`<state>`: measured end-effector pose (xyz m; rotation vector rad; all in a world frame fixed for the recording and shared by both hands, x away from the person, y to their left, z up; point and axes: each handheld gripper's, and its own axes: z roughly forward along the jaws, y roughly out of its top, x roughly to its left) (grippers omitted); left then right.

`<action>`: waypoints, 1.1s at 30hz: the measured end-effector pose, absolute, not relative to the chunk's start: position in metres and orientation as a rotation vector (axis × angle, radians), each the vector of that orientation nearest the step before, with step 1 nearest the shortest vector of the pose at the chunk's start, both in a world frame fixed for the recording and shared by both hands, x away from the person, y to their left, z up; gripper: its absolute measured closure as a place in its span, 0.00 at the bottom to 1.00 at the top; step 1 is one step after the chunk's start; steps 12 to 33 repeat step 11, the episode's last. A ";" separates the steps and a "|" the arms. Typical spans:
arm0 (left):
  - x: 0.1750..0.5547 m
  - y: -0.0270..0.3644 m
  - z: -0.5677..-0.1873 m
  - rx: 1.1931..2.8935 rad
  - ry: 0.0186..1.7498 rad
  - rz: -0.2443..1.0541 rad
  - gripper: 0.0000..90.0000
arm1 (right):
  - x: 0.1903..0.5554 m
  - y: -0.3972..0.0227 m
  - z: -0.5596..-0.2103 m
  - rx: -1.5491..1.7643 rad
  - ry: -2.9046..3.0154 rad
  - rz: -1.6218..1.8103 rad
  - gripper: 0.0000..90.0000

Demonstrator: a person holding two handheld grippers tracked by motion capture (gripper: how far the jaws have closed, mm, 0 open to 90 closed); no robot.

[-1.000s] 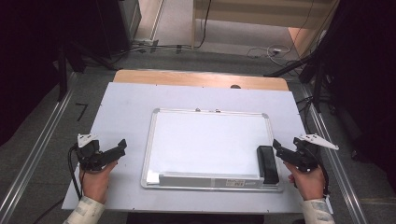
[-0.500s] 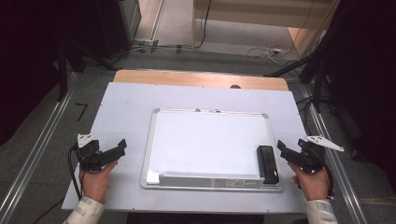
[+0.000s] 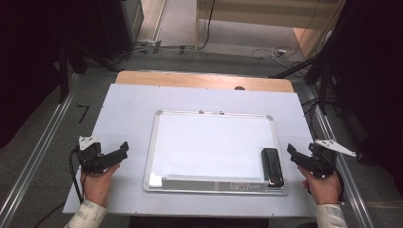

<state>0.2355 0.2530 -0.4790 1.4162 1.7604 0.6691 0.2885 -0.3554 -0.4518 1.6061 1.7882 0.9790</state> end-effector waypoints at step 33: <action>0.236 0.253 -0.479 1.416 1.760 0.670 0.02 | 0.289 -0.366 -0.456 1.638 1.766 0.954 0.17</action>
